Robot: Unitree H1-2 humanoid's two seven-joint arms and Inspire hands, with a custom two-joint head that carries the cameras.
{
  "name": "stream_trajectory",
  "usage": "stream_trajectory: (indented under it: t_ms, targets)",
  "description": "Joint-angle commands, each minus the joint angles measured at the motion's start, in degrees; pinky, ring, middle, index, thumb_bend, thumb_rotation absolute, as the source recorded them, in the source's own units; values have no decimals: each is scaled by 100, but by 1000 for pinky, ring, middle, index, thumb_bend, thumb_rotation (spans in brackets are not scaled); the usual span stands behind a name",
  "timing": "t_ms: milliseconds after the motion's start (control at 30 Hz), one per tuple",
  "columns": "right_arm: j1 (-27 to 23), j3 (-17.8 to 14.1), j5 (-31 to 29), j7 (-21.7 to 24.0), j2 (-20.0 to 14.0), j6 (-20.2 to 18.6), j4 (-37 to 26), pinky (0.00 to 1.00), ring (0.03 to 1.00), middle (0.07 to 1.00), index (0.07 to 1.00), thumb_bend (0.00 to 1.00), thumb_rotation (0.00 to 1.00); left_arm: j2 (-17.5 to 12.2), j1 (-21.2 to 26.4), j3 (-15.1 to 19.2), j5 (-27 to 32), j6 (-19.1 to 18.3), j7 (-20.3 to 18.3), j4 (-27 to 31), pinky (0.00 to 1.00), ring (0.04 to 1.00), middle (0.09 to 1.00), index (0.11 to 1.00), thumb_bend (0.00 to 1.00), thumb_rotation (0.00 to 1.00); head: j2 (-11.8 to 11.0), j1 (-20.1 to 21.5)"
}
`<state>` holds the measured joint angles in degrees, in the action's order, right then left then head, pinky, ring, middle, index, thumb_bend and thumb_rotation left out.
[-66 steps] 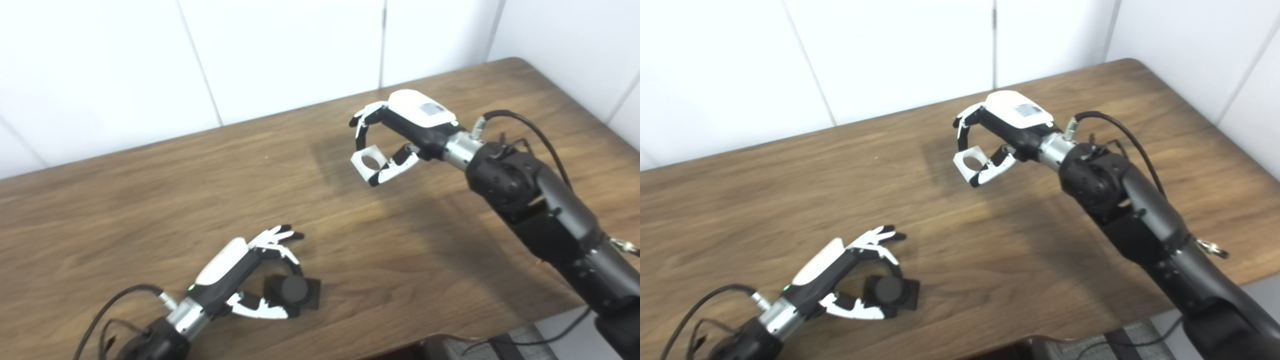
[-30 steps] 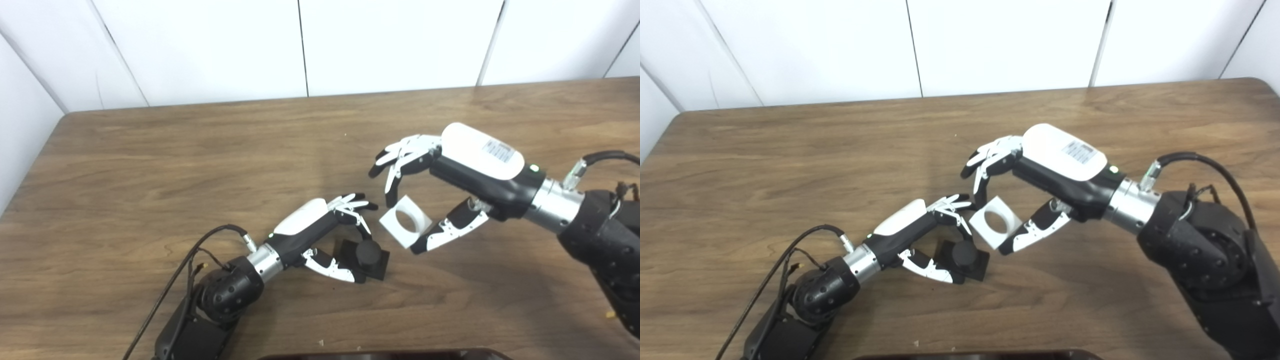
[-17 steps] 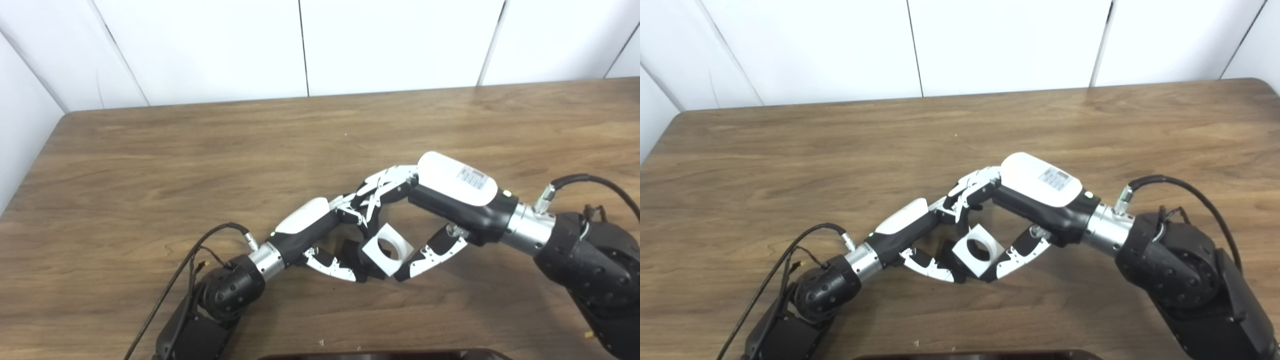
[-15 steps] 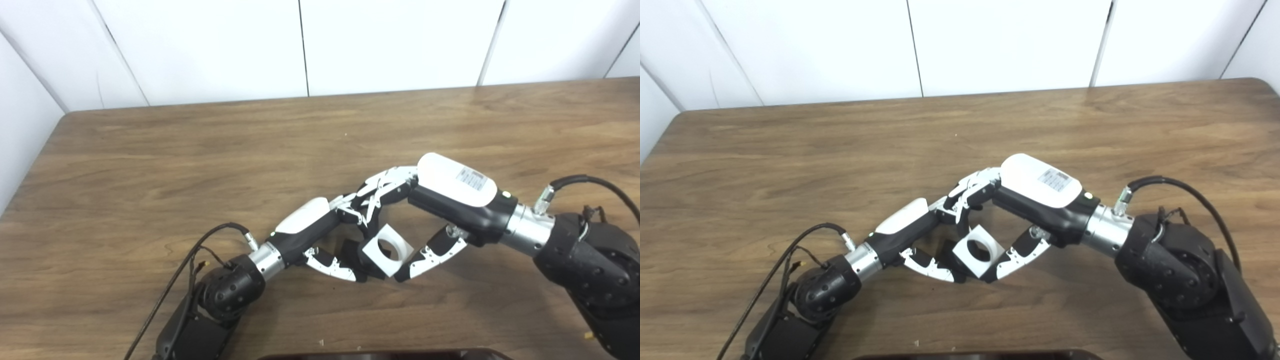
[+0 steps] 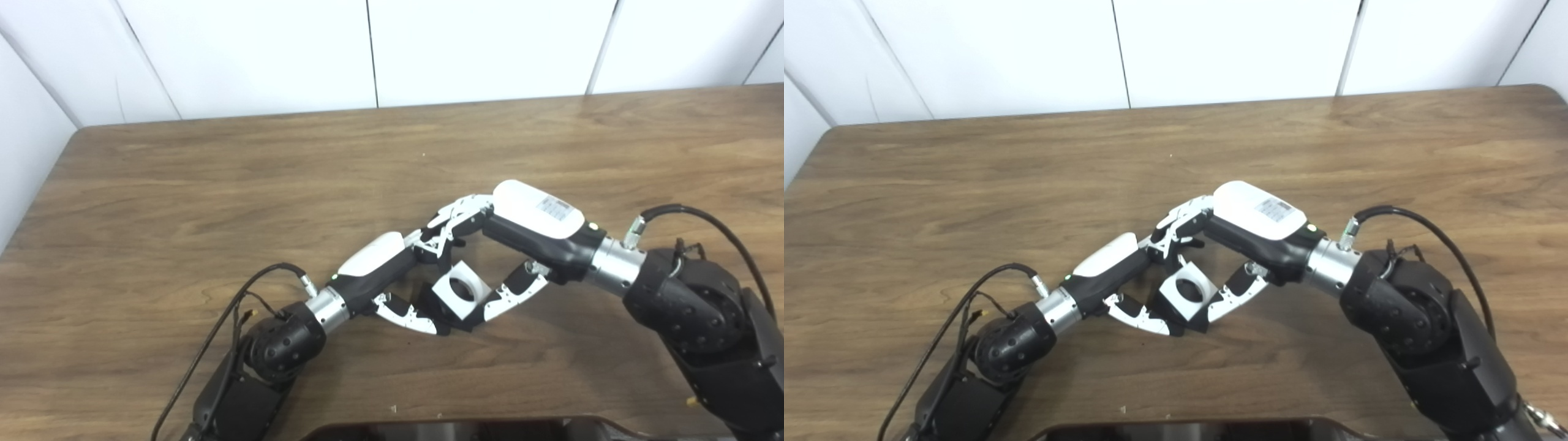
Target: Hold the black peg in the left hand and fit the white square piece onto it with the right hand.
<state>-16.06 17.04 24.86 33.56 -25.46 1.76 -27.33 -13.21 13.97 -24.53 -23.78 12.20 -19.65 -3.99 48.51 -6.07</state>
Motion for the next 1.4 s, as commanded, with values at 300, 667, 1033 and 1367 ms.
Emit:
stream_trajectory:
  t_ms: [300,667,1033,1367]
  targets:
    - [-395,-54,56,-125,103,126,217,821,805,742,481,515,136,2,-8,-148,-278,-208,-69,-6,996,1000,917,491,521,77,20,-35]
    - [-215,106,138,-70,27,261,278,796,798,735,481,516,135,-10,30,-185,-294,-343,-90,88,1000,1000,920,491,521,77,74,-82]
    - [-77,276,167,168,-92,252,90,767,797,739,481,517,134,-27,38,-181,-310,-375,-57,114,1000,1000,916,491,520,78,124,-84]
    - [-65,344,201,265,-142,226,23,761,790,735,481,516,134,-41,45,-196,-325,-377,-54,148,988,1000,917,491,520,79,167,-77]
